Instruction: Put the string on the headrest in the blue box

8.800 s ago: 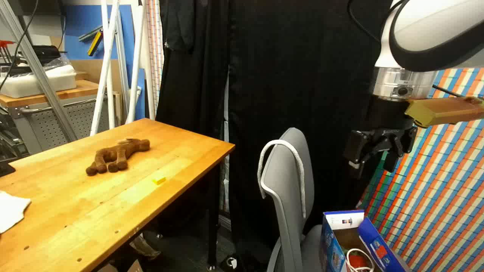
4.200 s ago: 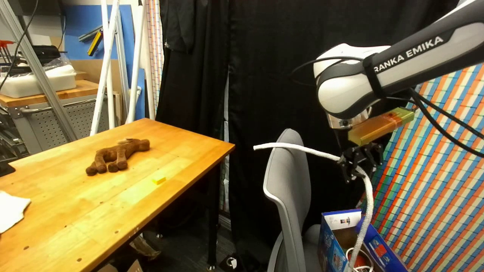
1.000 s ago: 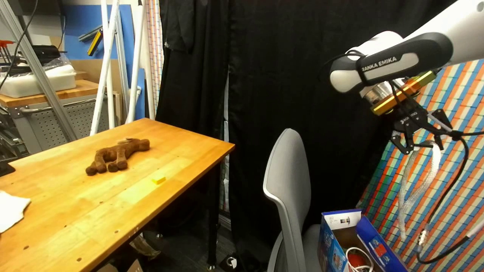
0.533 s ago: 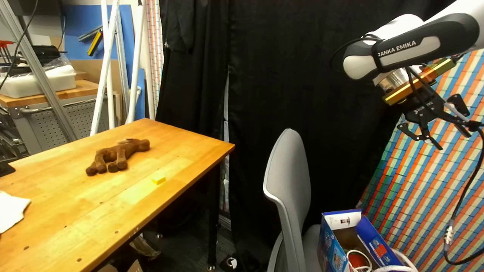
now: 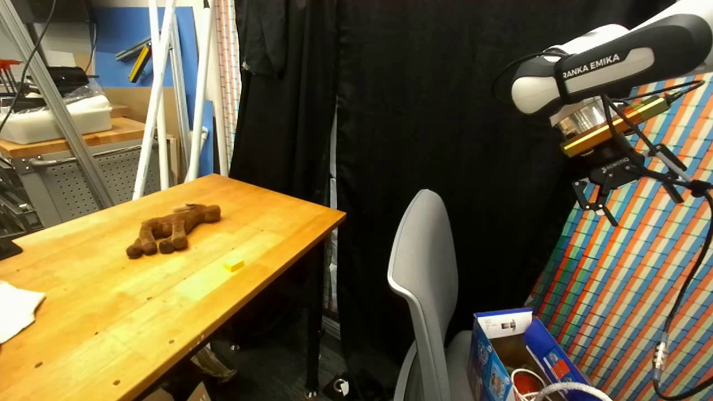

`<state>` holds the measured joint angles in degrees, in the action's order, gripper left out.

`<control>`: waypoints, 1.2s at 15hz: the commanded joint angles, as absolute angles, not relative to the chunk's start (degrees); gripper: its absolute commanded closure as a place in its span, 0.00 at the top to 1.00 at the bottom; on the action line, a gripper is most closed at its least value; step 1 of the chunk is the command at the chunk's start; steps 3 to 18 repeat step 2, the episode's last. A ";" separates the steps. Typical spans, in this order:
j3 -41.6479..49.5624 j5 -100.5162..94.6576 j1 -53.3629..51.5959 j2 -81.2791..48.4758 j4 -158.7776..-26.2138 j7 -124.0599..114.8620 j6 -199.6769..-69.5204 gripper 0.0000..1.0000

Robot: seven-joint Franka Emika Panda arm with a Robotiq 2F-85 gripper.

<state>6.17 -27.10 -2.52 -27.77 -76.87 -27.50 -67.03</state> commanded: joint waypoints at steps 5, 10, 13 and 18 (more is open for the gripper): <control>6.33 -26.92 -2.71 -27.80 -76.65 -27.37 -66.87 1.00; 6.33 -26.92 -2.71 -27.80 -76.65 -27.37 -66.87 1.00; 6.33 -26.92 -2.71 -27.80 -76.65 -27.37 -66.87 1.00; 6.33 -26.92 -2.71 -27.80 -76.65 -27.37 -66.87 1.00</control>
